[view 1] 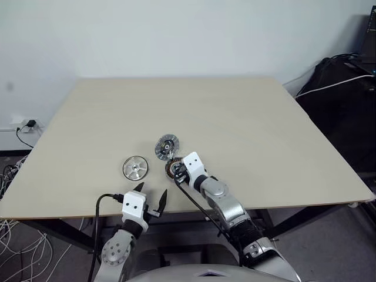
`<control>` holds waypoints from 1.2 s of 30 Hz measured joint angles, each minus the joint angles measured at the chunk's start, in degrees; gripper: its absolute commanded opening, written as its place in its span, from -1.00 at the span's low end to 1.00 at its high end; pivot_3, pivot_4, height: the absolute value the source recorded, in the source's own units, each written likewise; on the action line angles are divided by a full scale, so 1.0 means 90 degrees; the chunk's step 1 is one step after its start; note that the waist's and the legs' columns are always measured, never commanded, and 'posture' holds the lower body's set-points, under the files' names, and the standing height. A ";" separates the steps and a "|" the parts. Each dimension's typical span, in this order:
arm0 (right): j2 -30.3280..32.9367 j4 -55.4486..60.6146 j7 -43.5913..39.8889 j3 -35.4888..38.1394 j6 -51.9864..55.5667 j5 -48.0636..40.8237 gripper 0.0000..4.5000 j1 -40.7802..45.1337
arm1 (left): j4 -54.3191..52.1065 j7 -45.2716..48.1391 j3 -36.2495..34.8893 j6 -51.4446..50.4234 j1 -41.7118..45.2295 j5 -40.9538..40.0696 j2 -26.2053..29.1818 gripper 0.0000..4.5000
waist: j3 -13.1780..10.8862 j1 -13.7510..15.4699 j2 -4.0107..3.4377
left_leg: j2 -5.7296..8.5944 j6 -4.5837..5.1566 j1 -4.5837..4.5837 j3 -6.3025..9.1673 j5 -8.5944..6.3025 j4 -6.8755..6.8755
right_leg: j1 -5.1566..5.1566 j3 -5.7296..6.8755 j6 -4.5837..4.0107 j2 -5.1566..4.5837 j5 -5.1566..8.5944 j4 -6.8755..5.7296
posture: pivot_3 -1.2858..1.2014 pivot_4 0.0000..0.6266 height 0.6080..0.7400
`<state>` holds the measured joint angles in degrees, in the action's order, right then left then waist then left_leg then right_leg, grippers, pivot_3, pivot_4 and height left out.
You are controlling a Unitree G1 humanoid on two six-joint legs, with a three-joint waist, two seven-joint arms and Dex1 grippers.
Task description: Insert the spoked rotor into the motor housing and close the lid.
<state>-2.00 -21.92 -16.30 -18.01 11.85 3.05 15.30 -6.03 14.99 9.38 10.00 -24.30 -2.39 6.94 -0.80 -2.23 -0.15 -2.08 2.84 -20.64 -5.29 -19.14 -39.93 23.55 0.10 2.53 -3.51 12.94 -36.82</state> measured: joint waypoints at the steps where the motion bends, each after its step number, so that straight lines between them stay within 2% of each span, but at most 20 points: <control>1: -0.0010 -0.0009 -0.0002 0.0000 -0.0009 0.0004 -0.69 0.0007 | -0.0025 -0.0001 -0.0001 -0.0005 -0.0006 0.0000 0.0002 1.00 | 0.0000 0.0001 0.0000 | 0.0000 0.0000 0.0000 0.0000 0.0000 0.0000 | 0.0000 0.0000 0.0000 0.0000 0.0000 0.0000 | 0.03 -1.00 1.00; 17: -0.0038 -0.0195 -0.0060 0.0007 -0.0154 0.0019 -0.69 0.0086 | 0.0233 0.0023 -0.0080 0.0117 0.0060 -0.0009 0.0018 1.00 | -0.0001 -0.0001 -0.0003 | 0.0001 -0.0002 0.0000 -0.0001 0.0001 0.0000 | 0.0000 0.0000 0.0000 0.0000 0.0000 0.0000 | 0.03 -1.00 1.00; 28: 0.0057 -0.0002 -0.0063 0.0065 -0.0158 0.0042 0.90 -0.0025 | 0.0563 0.0073 -0.0091 0.0349 0.0113 -0.0046 -0.0017 1.00 | -0.0001 -0.0002 -0.0004 | 0.0000 -0.0003 0.0000 -0.0001 0.0001 0.0000 | 0.0001 0.0000 0.0000 0.0001 0.0000 -0.0001 | 0.03 -1.00 1.00; 31: 0.0050 0.0269 -0.0143 0.0069 -0.0135 -0.0025 0.73 -0.0086 | 0.0480 0.0047 -0.0069 0.0302 0.0042 -0.0042 -0.0026 1.00 | -0.0002 -0.0002 -0.0004 | 0.0000 -0.0003 0.0000 -0.0001 0.0001 0.0000 | 0.0001 0.0000 0.0000 0.0001 -0.0001 -0.0001 | 0.03 -1.00 1.00; 36: -0.0039 0.0682 -0.0255 0.0058 -0.0046 -0.0132 0.01 -0.0092 | 0.0049 -0.0004 0.0032 0.0042 0.0001 -0.0033 -0.0030 1.00 | -0.0001 0.0002 -0.0003 | -0.0001 -0.0003 0.0001 0.0001 0.0001 0.0000 | 0.0000 0.0000 0.0001 0.0001 -0.0001 -0.0002 | 0.03 -1.00 1.00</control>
<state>-2.36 -15.78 -18.59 -17.50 11.44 1.86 14.47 -5.59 14.95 9.66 10.37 -24.29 -2.69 6.67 -0.81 -2.21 -0.18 -2.09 2.82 -20.63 -5.27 -19.13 -39.93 23.55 0.10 2.54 -3.50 12.94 -36.83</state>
